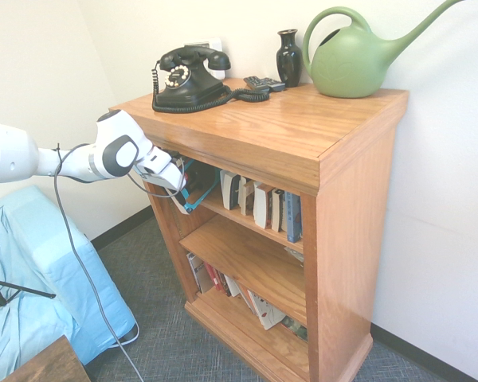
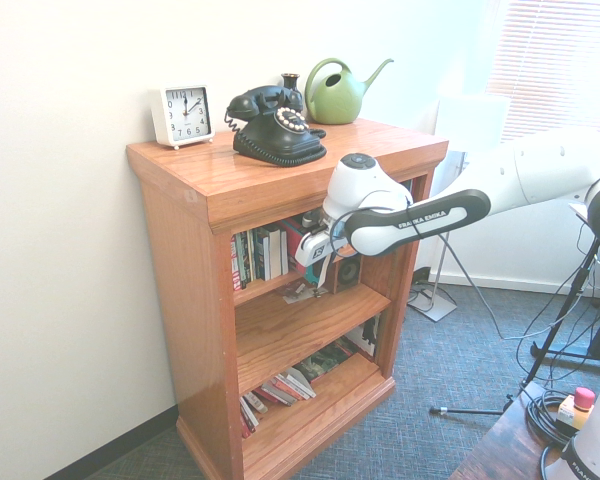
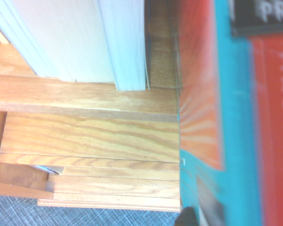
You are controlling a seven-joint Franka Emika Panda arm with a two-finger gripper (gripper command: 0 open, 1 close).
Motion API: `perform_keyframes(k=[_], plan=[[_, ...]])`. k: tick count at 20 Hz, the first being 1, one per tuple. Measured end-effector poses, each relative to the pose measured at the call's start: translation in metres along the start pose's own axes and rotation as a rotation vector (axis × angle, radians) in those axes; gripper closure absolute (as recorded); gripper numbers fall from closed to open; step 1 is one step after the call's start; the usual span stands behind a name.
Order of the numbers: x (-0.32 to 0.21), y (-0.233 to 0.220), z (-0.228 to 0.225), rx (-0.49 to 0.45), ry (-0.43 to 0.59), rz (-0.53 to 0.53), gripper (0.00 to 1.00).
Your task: Organize the shelf
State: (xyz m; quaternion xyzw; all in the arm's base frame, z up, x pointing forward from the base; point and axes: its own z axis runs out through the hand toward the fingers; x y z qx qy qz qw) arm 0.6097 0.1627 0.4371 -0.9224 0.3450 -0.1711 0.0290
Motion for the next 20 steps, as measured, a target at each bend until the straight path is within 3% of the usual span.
perform_keyframes(k=[10,20], plan=[[0.000,0.005,0.000,0.022,0.043,-0.021,0.00],[-0.032,0.061,-0.013,0.067,0.032,0.002,0.00]])
